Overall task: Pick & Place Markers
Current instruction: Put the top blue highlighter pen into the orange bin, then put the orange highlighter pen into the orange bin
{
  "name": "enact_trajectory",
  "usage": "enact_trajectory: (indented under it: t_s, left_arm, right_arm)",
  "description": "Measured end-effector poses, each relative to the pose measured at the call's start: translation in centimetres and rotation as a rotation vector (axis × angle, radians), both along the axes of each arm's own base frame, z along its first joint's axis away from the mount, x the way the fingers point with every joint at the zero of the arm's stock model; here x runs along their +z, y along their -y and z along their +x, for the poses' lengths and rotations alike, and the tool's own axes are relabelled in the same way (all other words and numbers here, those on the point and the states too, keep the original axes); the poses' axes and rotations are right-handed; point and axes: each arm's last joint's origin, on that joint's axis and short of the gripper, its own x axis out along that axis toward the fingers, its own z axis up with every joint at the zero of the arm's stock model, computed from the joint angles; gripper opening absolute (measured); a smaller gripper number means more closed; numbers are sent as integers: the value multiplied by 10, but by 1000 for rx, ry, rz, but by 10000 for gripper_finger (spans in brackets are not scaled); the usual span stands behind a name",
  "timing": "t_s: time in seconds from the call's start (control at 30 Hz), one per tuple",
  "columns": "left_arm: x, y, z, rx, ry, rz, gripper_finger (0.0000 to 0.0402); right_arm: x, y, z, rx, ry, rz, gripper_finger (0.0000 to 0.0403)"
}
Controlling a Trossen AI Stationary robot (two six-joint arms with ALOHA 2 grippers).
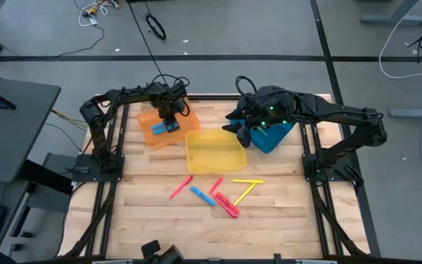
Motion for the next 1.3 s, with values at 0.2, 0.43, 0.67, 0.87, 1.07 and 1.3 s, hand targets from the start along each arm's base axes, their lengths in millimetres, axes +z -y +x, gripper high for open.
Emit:
enact_trajectory:
  t_s: [0.2,0.43,0.67,0.87,1.07,1.3]
  left_arm:
    - [0,0,0,0,3,-4,113]
    - [1,2,-3,2,-52,13,134]
    - [26,11,-15,10,-78,19,137]
    - [76,32,-28,65,35,100,128]
    - [124,76,-40,71,181,136,105]
    - [161,138,-43,23,364,79,82]
  right_arm:
    - [0,0,0,0,0,0,216]
    - [0,0,0,0,0,0,216]
    - [0,0,0,0,0,0,216]
    - [0,0,0,0,0,0,216]
    - [0,0,0,0,0,0,216]
    - [0,0,0,0,0,0,216]
